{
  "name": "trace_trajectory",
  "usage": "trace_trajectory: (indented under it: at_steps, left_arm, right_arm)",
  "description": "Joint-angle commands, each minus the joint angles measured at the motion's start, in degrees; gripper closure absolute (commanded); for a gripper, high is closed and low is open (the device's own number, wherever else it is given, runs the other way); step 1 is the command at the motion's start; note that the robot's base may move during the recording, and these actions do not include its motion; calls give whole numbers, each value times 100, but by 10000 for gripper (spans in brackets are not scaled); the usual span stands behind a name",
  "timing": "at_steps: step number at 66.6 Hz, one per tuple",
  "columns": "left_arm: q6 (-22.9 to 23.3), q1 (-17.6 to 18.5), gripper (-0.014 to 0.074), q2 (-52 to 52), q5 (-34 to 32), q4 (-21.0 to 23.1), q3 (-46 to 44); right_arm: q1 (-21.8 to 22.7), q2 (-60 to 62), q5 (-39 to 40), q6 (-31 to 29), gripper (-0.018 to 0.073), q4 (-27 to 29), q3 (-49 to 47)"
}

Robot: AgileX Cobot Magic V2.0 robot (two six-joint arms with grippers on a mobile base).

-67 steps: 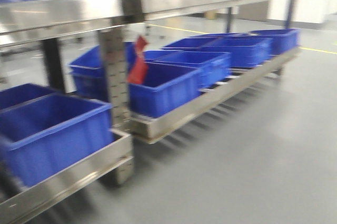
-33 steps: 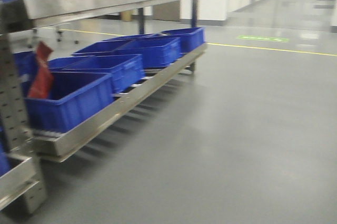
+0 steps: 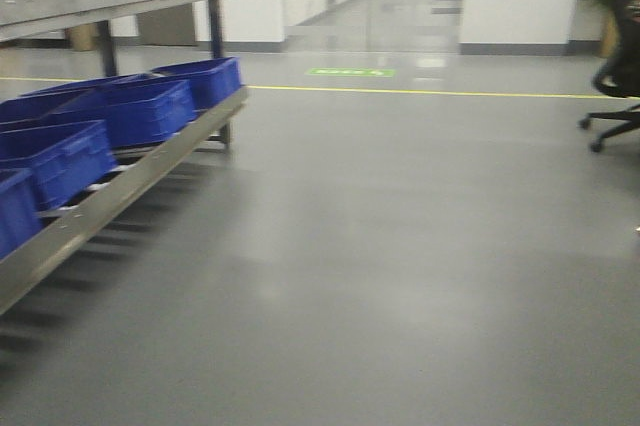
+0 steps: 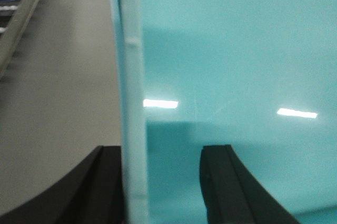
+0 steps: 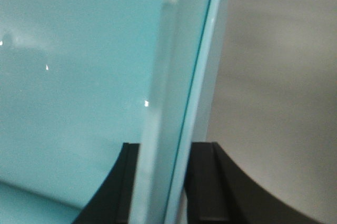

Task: Move two blue bins to right shelf middle
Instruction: 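Back the base away from the rack and turn, carrying the teal bin, then drive the base across the floor toward another rack of blue bins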

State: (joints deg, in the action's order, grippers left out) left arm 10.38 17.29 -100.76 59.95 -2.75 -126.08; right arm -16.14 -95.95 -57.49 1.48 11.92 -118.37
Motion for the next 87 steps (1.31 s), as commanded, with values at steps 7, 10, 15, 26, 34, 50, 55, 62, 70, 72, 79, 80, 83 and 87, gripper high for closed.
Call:
trace_trajectory:
  at_steps: [7, 10, 15, 26, 34, 50, 55, 62, 70, 72, 79, 80, 83, 87]
  left_arm:
    - [-222, 60, 707, 159, -400, 356, -93]
    - [-222, 60, 707, 159, -400, 356, -93]
    - [-222, 60, 707, 159, -400, 356, -93]
    - [-222, 60, 707, 159, -400, 356, -93]
    - [-222, 60, 707, 159, -400, 356, -93]
    - [-222, 60, 707, 159, -400, 356, -93]
    - [-222, 60, 707, 159, -400, 356, -93]
    - [-222, 60, 707, 159, -400, 356, -93]
    - [-222, 60, 707, 159, -400, 356, -93]
    - [-222, 60, 707, 159, -400, 356, -93]
    - [-222, 60, 707, 159, -400, 356, -93]
    - [-222, 60, 707, 159, -400, 356, -93]
    - [-222, 60, 707, 159, -400, 356, -93]
    - [-222, 60, 707, 159, -400, 356, -93]
  right_arm:
    - [-23, 104, 568, -10, 713, 186, -105]
    - [-23, 104, 568, -10, 713, 186, -105]
    - [-23, 104, 568, -10, 713, 186, -105]
    - [-23, 104, 568, -10, 713, 186, -105]
    - [-23, 104, 568, -10, 713, 186, -105]
    - [-23, 104, 568, -10, 713, 186, -105]
    - [-23, 104, 568, -10, 713, 186, -105]
    - [-23, 104, 568, -10, 713, 186, -105]
    - [-23, 104, 568, -10, 713, 186, -105]
    - [-23, 104, 568, -10, 713, 186, -105]
    - [-23, 104, 568, -10, 713, 186, -105]
    - [-23, 104, 568, -10, 713, 186, -105]
    - [-23, 104, 568, -10, 713, 186, -105]
    - [-23, 104, 568, -10, 713, 186, -105]
